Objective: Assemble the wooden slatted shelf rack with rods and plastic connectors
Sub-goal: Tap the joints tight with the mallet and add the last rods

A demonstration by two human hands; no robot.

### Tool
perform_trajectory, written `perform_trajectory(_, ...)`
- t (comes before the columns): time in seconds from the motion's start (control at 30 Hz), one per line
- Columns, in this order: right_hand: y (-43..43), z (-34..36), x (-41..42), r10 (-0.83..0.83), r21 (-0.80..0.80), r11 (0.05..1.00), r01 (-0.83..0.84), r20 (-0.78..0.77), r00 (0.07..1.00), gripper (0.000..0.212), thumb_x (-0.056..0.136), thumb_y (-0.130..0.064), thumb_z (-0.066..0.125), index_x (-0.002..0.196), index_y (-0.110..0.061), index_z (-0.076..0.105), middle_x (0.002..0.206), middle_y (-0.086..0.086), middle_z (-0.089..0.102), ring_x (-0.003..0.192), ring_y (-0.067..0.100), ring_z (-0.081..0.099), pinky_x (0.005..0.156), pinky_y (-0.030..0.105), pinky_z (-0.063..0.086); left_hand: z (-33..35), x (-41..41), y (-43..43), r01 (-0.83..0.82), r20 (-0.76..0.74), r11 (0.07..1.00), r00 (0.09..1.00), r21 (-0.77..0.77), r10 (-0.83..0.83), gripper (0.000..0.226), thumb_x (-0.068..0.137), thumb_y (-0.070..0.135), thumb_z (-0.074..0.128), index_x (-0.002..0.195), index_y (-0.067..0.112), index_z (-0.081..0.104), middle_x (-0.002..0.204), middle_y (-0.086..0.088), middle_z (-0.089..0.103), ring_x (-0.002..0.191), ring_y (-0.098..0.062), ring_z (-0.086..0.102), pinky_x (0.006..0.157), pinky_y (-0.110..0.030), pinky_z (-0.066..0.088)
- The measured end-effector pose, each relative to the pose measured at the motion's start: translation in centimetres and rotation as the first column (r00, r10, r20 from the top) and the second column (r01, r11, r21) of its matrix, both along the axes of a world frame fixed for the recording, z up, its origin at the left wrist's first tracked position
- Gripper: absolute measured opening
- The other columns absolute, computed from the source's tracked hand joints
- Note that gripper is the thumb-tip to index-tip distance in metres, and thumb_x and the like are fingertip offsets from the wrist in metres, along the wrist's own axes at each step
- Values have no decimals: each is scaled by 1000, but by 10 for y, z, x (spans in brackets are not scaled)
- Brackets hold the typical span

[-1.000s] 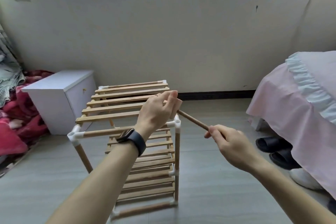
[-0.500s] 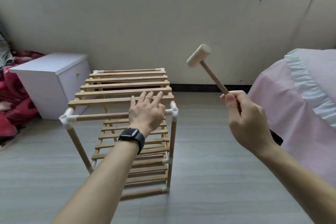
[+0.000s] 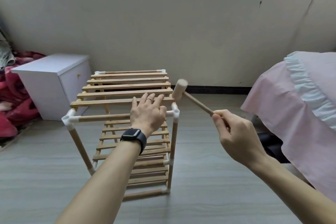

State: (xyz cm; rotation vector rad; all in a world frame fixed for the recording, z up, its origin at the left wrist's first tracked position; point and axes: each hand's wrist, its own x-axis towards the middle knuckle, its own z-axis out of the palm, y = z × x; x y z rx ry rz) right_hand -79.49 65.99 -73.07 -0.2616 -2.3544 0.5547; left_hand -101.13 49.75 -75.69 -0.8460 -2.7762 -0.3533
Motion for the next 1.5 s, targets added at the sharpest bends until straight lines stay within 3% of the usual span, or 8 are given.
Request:
perform_trajectory(0.23,9,-4,-7,-36,-185,981,62,142,989,23,103,-34,51,87,-30,67,61,-15,62,56,8,56,50,22,39,7,2,-18,92,-5,995,996,50,-92,64,88,44,24,150,39,39,158,10,41,146,-15,32,123,-51,15)
perform_trajectory(0.4,18,12,-52,-117,-198,968,154,186,976,28,106,-32,44,97,-22,68,63,-6,61,68,14,60,58,31,40,27,-4,-33,77,-21,964,997,254,-74,46,88,46,29,100,28,70,129,1,59,107,-14,47,86,-38,35)
perform_trajectory(0.67,35,33,-132,-224,-227,952,206,-55,973,29,108,-26,39,112,-10,63,88,2,61,83,24,52,72,33,33,23,5,9,45,174,992,984,-119,-24,72,94,74,9,159,43,10,169,5,3,156,-20,1,120,-62,-3)
perform_trajectory(0.8,44,29,-157,-234,-304,938,167,-202,951,31,109,-24,39,122,-6,60,101,9,64,88,20,52,78,31,37,21,5,12,42,137,990,990,-137,-23,70,94,72,8,159,44,9,169,5,3,156,-19,1,122,-61,-1)
perform_trajectory(0.97,61,16,-184,-230,-181,930,320,394,890,34,106,-29,38,115,-11,65,110,20,66,90,35,56,73,34,42,22,6,10,29,127,990,992,-140,-11,69,94,71,9,158,44,8,169,6,3,156,-20,1,122,-61,0)
perform_trajectory(1.07,58,11,-188,-235,-274,925,263,129,963,35,107,-31,35,106,-9,62,95,13,65,83,33,54,70,35,37,23,6,15,29,131,989,991,-144,-10,68,95,70,10,159,44,9,169,5,3,156,-20,1,121,-61,-1)
perform_trajectory(1.2,61,8,-191,-250,-121,938,324,408,878,31,105,-31,40,111,-14,66,95,14,60,84,34,51,70,35,41,23,4,21,22,145,990,989,-141,-1,68,96,68,12,159,43,9,169,6,3,156,-20,0,121,-61,-2)
perform_trajectory(1.5,64,8,-189,-224,-295,931,217,10,975,32,108,-29,35,104,-11,61,79,-2,57,81,25,51,72,33,36,24,7,20,33,143,988,990,-151,-11,69,95,69,10,159,43,8,169,6,2,156,-19,1,122,-61,-1)
